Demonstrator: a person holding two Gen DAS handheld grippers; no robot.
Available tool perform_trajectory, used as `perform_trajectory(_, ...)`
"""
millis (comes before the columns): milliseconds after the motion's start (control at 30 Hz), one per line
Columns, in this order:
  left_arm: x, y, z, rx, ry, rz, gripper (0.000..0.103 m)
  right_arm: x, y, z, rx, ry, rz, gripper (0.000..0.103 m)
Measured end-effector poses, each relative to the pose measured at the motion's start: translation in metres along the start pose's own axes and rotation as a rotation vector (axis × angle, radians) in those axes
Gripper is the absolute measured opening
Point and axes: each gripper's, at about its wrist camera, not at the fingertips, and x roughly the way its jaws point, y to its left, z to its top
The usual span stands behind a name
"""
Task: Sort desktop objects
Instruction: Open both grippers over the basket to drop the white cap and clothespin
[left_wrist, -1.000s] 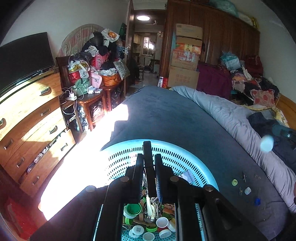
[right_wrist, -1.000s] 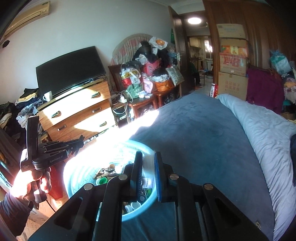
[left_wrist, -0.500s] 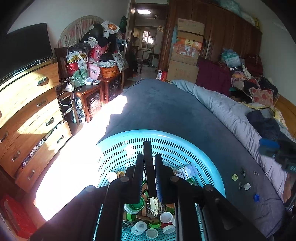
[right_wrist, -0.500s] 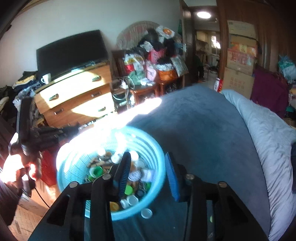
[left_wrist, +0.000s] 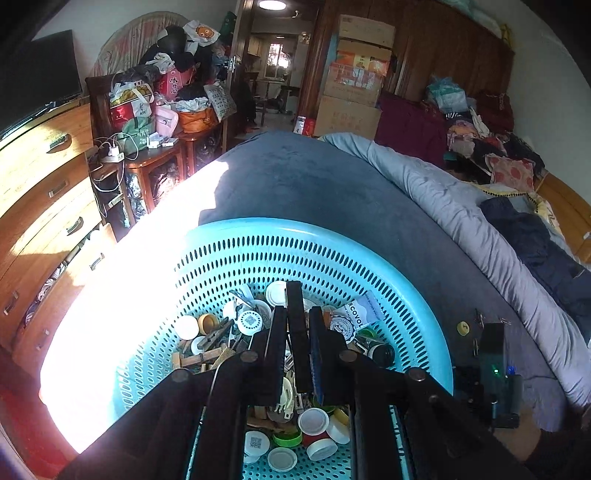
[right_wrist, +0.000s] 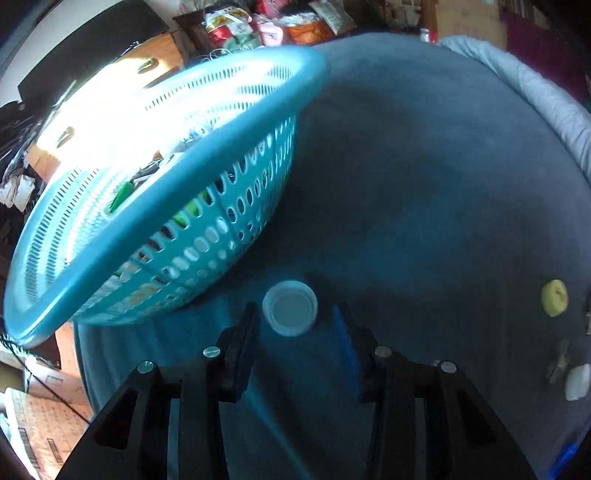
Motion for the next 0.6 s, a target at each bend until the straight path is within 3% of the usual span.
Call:
perform_trajectory(100,0.007,0.003,-0.003,-0.001,0.007,-0.010,0.012,0.002,0.005,-0.003,-0.047,0.000,-0.054,0.030)
perform_trajectory(200,0.010,0.005,-0.004,0.001,0.001,-0.008,0.012,-0.014,0.000,-0.007,-0.070,-0.020,-0.088,0.030)
perform_trajectory(333,0.009,-0.002,-0.006,0.034,-0.022,0.028,0.012,-0.051,-0.039,0.001,0.013,-0.068,-0.143,0.030)
perform_trajectory(500,0.006,-0.013,-0.007,0.079,-0.046,0.079,0.012,-0.125,-0.051,0.046,0.062,-0.237,-0.158,0.030)
perform_trajectory(600,0.000,-0.015,-0.008,0.070,-0.056,0.030,0.012,-0.171,-0.024,0.079,0.010,-0.348,-0.095,0.030)
